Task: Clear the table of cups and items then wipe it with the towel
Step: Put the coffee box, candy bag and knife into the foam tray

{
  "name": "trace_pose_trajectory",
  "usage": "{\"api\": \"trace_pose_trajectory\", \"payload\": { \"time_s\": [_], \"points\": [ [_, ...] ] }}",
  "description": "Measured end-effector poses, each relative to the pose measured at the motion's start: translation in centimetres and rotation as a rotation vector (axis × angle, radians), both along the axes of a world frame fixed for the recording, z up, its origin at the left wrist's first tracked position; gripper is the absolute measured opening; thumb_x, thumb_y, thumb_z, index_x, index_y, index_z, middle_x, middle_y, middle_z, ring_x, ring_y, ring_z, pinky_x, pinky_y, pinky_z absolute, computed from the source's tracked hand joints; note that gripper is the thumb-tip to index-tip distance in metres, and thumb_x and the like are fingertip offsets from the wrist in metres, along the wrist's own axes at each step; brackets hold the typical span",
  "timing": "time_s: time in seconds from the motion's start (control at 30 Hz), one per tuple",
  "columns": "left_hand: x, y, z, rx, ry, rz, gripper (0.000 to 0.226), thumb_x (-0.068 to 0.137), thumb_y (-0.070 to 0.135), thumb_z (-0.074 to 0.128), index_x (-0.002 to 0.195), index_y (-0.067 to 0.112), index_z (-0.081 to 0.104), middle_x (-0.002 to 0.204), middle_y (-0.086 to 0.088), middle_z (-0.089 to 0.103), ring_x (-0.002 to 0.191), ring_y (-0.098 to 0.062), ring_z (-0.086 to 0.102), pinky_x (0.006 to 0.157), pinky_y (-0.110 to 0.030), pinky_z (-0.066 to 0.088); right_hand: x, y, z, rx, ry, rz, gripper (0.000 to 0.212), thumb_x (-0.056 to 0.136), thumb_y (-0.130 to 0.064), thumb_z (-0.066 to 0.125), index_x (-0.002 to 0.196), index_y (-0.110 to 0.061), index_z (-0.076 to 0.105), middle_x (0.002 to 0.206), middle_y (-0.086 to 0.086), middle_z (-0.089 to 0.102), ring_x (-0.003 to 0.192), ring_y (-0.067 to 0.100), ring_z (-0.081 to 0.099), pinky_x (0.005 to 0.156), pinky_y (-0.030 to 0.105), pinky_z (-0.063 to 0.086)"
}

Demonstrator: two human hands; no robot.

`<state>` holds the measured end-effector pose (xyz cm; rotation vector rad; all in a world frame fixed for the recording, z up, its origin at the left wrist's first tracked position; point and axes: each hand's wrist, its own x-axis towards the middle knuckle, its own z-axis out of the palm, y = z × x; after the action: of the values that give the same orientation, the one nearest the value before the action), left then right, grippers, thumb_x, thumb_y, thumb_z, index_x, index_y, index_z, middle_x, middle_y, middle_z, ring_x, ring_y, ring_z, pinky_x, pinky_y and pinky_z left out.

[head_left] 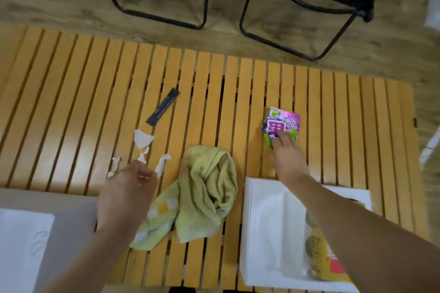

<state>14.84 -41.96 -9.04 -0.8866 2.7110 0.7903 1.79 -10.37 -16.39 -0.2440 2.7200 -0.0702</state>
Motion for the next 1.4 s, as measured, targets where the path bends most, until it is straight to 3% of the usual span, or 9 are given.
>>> {"api": "trace_pose_trajectory", "payload": {
  "time_s": [0.1, 0.23, 0.33, 0.47, 0.6, 0.8, 0.97, 1.23, 1.4],
  "points": [
    [-0.3, 0.7, -0.3, 0.107, 0.019, -0.111, 0.012, 0.089, 0.025, 0.069, 0.083, 0.031, 0.06, 0.079, 0.019, 0.063, 0.078, 0.0, 0.061, 0.059, -0.017, 0.043, 0.1, 0.2, 1.7, -0.383, 0.072, -0.239, 0.023, 0.092, -0.001, 0.055, 0.116, -0.002, 0.058, 0.111, 0.017, 0.061, 0.093, 0.024, 0.059, 0.073, 0.027, 0.051],
    [-1.6, 2.7, 0.3, 0.36, -0.039, -0.302, 0.035, 0.077, 0.047, 0.076, 0.102, 0.03, 0.058, 0.1, 0.02, 0.063, 0.095, 0.007, 0.059, 0.072, -0.014, 0.045, 0.9, 1.0, 5.3, -0.623, 0.163, -0.296, 0.019, 0.093, -0.002, 0.051, 0.089, -0.021, 0.05, 0.064, -0.009, 0.049, 0.051, 0.005, 0.042, 0.046, 0.014, 0.03],
    [-3.0, 4.7, 1.4, 0.537, -0.149, -0.398, 0.066, 0.062, 0.06, 0.073, 0.117, 0.032, 0.052, 0.115, 0.024, 0.056, 0.103, 0.01, 0.056, 0.075, -0.011, 0.045, 2.1, 2.1, 8.0, -0.873, 0.049, -0.399, 0.029, 0.096, -0.001, 0.052, 0.083, -0.026, 0.048, 0.064, -0.005, 0.057, 0.058, 0.003, 0.045, 0.053, 0.021, 0.039],
    [-4.5, 7.8, 3.1, 0.874, -0.244, -0.278, 0.09, 0.058, 0.05, 0.08, 0.138, 0.031, 0.042, 0.13, 0.019, 0.056, 0.117, 0.0, 0.056, 0.092, -0.019, 0.048, 4.6, 3.6, 10.3, -1.306, -0.262, -0.586, 0.017, 0.095, 0.004, 0.055, 0.083, 0.001, 0.044, 0.092, 0.041, 0.057, 0.08, 0.027, 0.055, 0.068, 0.034, 0.048],
    [-3.8, 11.1, 3.9, 1.067, -0.266, -0.241, 0.052, 0.077, 0.022, 0.081, 0.125, 0.029, 0.061, 0.115, 0.014, 0.073, 0.106, -0.002, 0.067, 0.09, -0.016, 0.053, 7.8, 4.7, 10.8, -1.484, -0.433, -0.699, 0.029, 0.085, -0.01, 0.063, 0.088, 0.009, 0.042, 0.102, 0.024, 0.071, 0.091, 0.031, 0.065, 0.083, 0.052, 0.049],
    [-0.9, 11.5, 3.5, 0.852, 0.001, 0.123, 0.024, 0.086, 0.01, 0.073, 0.085, 0.034, 0.076, 0.086, 0.014, 0.078, 0.083, -0.004, 0.073, 0.074, -0.017, 0.053, 10.7, 4.3, 9.8, -1.321, -0.434, -0.75, 0.008, 0.082, -0.014, 0.071, 0.087, -0.009, 0.068, 0.1, 0.013, 0.076, 0.096, 0.027, 0.072, 0.084, 0.039, 0.058],
    [-0.6, 1.7, 4.9, 0.625, 0.29, 0.535, 0.022, 0.088, 0.013, 0.072, 0.108, 0.021, 0.072, 0.102, -0.006, 0.076, 0.096, -0.022, 0.071, 0.088, -0.039, 0.052, 10.1, 0.8, 7.7, -0.99, -0.381, -0.716, 0.018, 0.094, 0.003, 0.058, 0.088, -0.013, 0.066, 0.081, 0.002, 0.076, 0.077, 0.017, 0.071, 0.071, 0.026, 0.05],
    [1.7, -11.3, 7.7, 0.465, 0.549, 0.801, 0.022, 0.092, 0.019, 0.068, 0.114, 0.014, 0.069, 0.109, -0.018, 0.072, 0.081, -0.022, 0.073, 0.07, -0.029, 0.062, 3.5, -13.6, 6.0, -0.36, -0.166, 0.19, 0.012, 0.099, -0.013, 0.045, 0.105, -0.016, 0.055, 0.096, 0.002, 0.059, 0.089, 0.024, 0.061, 0.071, 0.039, 0.052],
    [4.0, -11.5, 6.3, 0.462, 0.515, 0.826, 0.039, 0.08, 0.037, 0.074, 0.117, 0.024, 0.069, 0.103, -0.007, 0.076, 0.092, -0.029, 0.074, 0.085, -0.056, 0.057, -0.5, -24.0, 4.7, -0.055, -0.035, 0.579, 0.036, 0.091, 0.001, 0.054, 0.125, -0.01, 0.049, 0.119, 0.009, 0.051, 0.103, 0.028, 0.054, 0.071, 0.035, 0.038]
  ]
}}
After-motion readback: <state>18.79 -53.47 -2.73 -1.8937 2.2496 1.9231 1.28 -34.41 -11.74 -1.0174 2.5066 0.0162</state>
